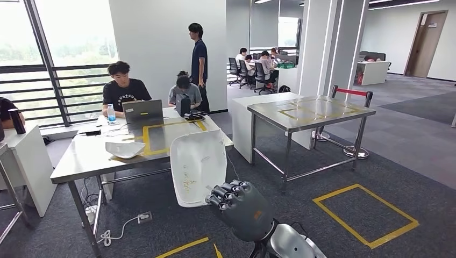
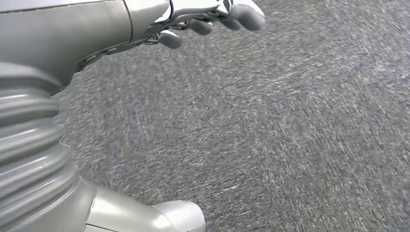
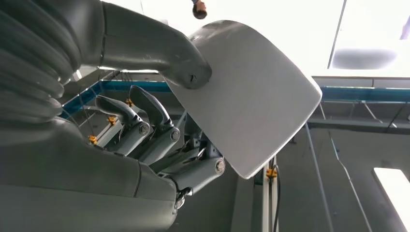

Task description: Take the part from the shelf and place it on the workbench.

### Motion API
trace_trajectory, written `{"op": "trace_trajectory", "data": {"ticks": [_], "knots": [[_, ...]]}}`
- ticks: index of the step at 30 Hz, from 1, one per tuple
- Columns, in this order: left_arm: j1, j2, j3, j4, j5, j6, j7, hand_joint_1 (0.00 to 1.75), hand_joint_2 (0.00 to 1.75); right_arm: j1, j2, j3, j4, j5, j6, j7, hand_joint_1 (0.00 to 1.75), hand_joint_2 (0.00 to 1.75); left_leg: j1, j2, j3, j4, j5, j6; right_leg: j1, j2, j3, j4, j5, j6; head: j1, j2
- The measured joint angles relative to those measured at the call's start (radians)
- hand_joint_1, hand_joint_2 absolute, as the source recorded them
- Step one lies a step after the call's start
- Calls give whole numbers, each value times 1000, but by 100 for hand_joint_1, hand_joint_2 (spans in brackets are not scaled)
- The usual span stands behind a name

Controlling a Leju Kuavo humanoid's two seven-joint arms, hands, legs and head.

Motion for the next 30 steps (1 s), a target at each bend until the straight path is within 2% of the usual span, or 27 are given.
{"op": "trace_trajectory", "data": {"ticks": [1,2,3,4,5,6,7,8,9,10,11,13,14,15,16,17,19,21,22,23,24,25,27,28,29,30], "knots": [[3,0,0,0,0,0,-1,0,175,0,2,0,0,0,0,0,175,175,2,-9,-4,-3,3,-7,1,-11,0,0,2,-8,2,0],[7,0,0,1,0,0,-1,0,175,0,5,0,0,0,-1,0,175,175,3,0,-7,-2,3,-13,1,-22,1,-3,4,-16,2,0],[10,0,0,1,0,0,-1,0,175,0,7,0,1,0,-2,1,175,175,1,22,-16,12,-5,-17,1,-33,2,-6,6,-25,0,0],[10,-1,0,1,-1,0,-1,0,175,0,10,0,1,0,-4,2,175,175,0,52,-33,44,-23,-21,0,-44,3,-9,7,-32,-3,0],[9,-1,0,2,-1,0,-1,0,175,0,11,0,1,0,-5,2,175,175,-2,85,-56,98,-51,-23,2,-56,4,-10,7,-37,-6,0],[7,-1,0,2,-1,0,-1,0,175,1,12,0,1,0,-6,2,175,175,-2,105,-88,164,-83,-26,3,-68,4,-10,6,-40,-8,0],[6,-1,0,2,-1,0,0,0,175,4,12,0,2,0,-6,2,175,175,-2,113,-116,227,-109,-27,4,-80,4,-10,5,-42,-8,0],[7,-1,0,2,-2,0,0,0,175,6,12,0,2,0,-6,2,175,175,-2,117,-134,266,-119,-27,6,-92,4,-9,4,-43,-7,0],[8,-2,0,2,-2,0,1,0,175,8,12,0,2,0,-6,2,175,175,-2,118,-133,268,-111,-26,7,-104,4,-9,3,-43,-7,0],[8,-2,0,2,-2,0,1,0,175,8,12,-1,2,0,-6,2,175,175,-3,122,-112,230,-86,-22,8,-115,5,-9,2,-42,-7,0],[8,-1,0,1,-2,0,1,0,175,7,12,-1,2,0,-6,2,175,175,-5,132,-74,161,-52,-16,9,-125,7,-9,1,-41,-7,0],[6,1,0,0,-2,0,-1,0,175,4,13,-2,3,0,-6,2,175,175,-17,166,-5,34,-15,0,13,-143,12,-10,-2,-35,-5,0],[4,2,0,0,-3,0,-2,0,175,3,13,-3,3,0,-6,2,175,175,-23,176,12,3,-11,7,15,-151,14,-11,-3,-31,-2,0],[4,2,0,-1,-3,0,-2,0,175,2,13,-4,4,0,-6,2,175,175,-26,177,16,-5,-15,12,16,-159,15,-13,-3,-26,0,0],[4,3,0,-1,-3,0,-3,0,175,2,13,-5,4,0,-6,3,175,175,-26,167,16,-8,-12,17,17,-165,18,-15,-2,-21,2,0],[6,3,0,0,-3,0,-3,0,175,1,14,-5,4,0,-6,3,175,175,-23,160,18,-13,-9,21,17,-165,21,-16,-4,-16,4,0],[5,3,0,0,-3,0,-3,0,175,-2,14,-6,4,0,-6,3,175,175,-15,149,25,-24,-3,32,15,-127,8,15,-26,-5,7,0],[1,3,0,0,-3,0,-3,0,175,-3,13,-7,6,0,-6,3,175,175,-11,140,27,-28,-1,40,13,-78,-49,130,-81,2,12,0],[-1,2,0,0,-3,0,-3,0,175,-2,13,-7,8,0,-6,3,175,175,-11,135,26,-27,-1,42,13,-67,-87,200,-107,5,15,0],[-2,2,0,0,-3,-1,-4,0,175,0,12,-7,11,0,-5,3,175,175,-11,130,26,-26,-2,43,12,-64,-116,251,-119,7,18,0],[-2,2,0,0,-3,-2,-6,0,175,1,12,-7,14,0,-5,4,175,175,-10,125,26,-24,-3,43,12,-63,-128,267,-112,8,20,0],[-2,2,0,0,-3,-4,-10,0,175,1,12,-7,16,1,-4,5,175,175,-9,120,26,-21,-4,41,11,-63,-121,242,-86,8,22,0],[-2,2,0,0,-3,-14,-22,0,175,0,11,-7,17,2,-4,9,175,175,-8,110,25,-12,-10,35,8,-62,-61,109,-18,7,23,0],[-2,2,0,0,-3,-21,-29,0,175,-1,11,-7,18,3,-5,10,175,175,-9,106,22,-6,-13,30,8,-60,-32,49,3,4,24,0],[-2,2,0,0,-3,-30,-36,0,175,-2,11,-8,18,4,-6,11,175,175,-11,103,19,0,-17,26,8,-59,-13,8,14,1,24,0],[-2,3,0,0,-3,-42,-42,0,175,-2,10,-8,18,4,-6,12,175,175,-13,102,17,3,-19,27,9,-58,-7,-6,13,-1,25,0]]}}
